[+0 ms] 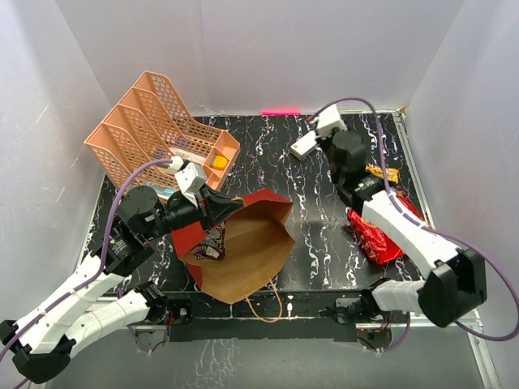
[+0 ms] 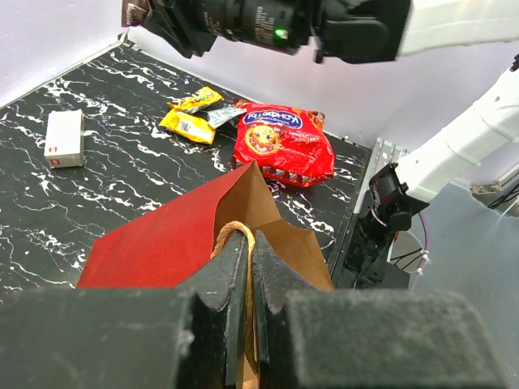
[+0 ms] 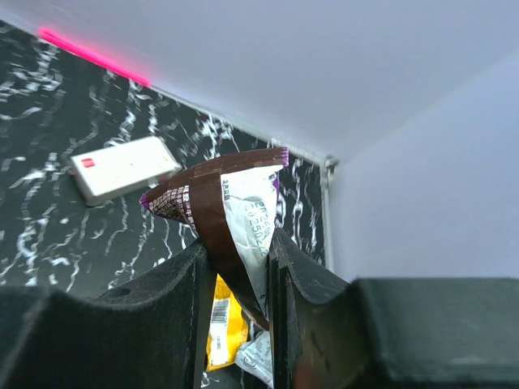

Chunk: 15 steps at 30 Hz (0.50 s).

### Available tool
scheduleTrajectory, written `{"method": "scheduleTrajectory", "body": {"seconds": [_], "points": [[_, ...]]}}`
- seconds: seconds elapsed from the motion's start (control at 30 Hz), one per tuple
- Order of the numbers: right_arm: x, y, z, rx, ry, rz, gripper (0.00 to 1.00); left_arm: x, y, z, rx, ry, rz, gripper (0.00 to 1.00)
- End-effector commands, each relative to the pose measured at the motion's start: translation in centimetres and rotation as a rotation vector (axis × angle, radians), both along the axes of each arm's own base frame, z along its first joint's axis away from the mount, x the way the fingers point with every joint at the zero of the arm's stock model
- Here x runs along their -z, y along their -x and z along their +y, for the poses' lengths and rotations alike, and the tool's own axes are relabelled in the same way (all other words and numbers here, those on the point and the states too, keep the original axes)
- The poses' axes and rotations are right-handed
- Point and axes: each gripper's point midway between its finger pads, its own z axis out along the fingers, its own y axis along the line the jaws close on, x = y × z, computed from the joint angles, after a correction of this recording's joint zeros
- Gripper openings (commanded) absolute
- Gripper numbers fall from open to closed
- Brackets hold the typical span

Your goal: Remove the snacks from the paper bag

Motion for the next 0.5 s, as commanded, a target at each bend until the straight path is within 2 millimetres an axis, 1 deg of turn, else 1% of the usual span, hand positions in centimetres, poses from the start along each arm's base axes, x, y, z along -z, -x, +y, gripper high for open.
{"method": "scheduleTrajectory", "body": {"seconds": [0.0,0.07,0.13,0.23,0.33,0.4,0.43,0.47], "points": [[3.1,-3.6,-4.2,0.106,-0.319,0.058,0.31,-1.8,0.4,0.2,0.01,0.033,-0.048,0.02],[5.9,-4.7,-6.3,0.158,-0.367,0.116,0.31,-1.7,0.5,0.1,0.017,0.034,-0.05,0.02],[8.3,-5.4,-8.3,0.208,-0.37,0.158,0.31,-1.7,0.6,0.1,0.022,0.035,-0.05,0.02],[10.9,-5.8,-11.2,0.299,-0.382,0.198,0.32,-1.6,0.8,0.1,0.03,0.034,-0.05,0.02],[12.9,-5.9,-14.0,0.367,-0.417,0.214,0.32,-1.6,0.9,0.1,0.037,0.036,-0.049,0.02],[14.3,-5.8,-15.6,0.402,-0.45,0.232,0.31,-1.6,1.1,0.1,0.042,0.041,-0.049,0.02],[15.0,-5.8,-15.8,0.408,-0.464,0.245,0.32,-1.5,1.1,0.0,0.044,0.043,-0.046,0.02],[15.8,-5.7,-17.1,0.438,-0.475,0.257,0.32,-1.5,1.1,0.0,0.046,0.044,-0.046,0.02]]}}
